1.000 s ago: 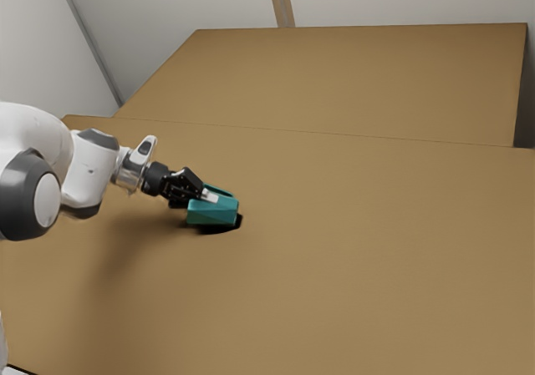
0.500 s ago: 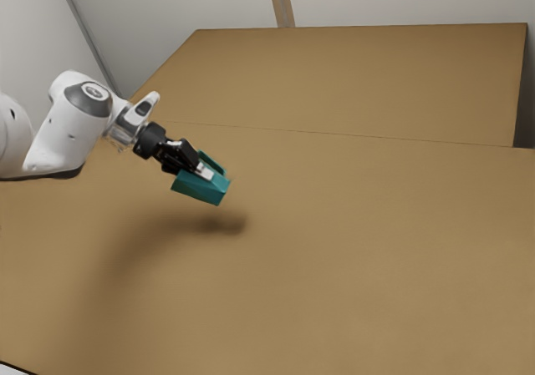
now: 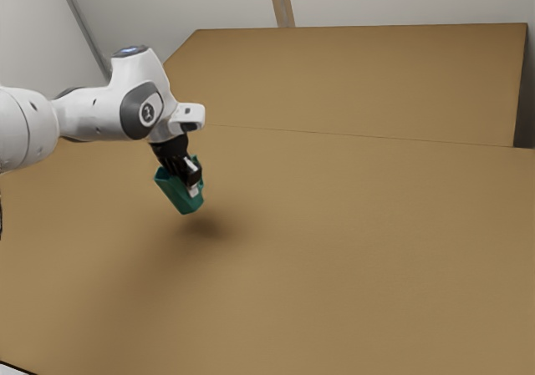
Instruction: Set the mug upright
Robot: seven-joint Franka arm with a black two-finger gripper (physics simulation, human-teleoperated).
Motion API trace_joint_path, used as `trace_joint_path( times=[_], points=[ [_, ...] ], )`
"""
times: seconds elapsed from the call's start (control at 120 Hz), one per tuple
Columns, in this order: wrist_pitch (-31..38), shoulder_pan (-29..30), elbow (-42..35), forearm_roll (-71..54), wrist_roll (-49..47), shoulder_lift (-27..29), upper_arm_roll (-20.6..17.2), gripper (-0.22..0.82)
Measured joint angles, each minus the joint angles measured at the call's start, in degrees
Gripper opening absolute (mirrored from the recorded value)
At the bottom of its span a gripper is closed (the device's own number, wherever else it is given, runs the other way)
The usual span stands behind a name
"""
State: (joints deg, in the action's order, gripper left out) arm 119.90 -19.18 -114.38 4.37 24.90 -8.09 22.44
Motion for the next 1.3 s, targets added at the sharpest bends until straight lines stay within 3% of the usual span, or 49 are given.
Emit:
trace_joint_path(
  times=[0.308,0.908,1.3],
  points=[
    [3.18,-0.39,-6.90,-8.08,-8.72,3.67,-2.49,-0.16],
    [10.16,-1.02,-7.82,-10.29,-18.83,0.20,-6.76,-0.16],
    [12.43,-0.87,-8.60,-10.24,-22.14,-1.34,-7.04,-0.16]
  ],
)
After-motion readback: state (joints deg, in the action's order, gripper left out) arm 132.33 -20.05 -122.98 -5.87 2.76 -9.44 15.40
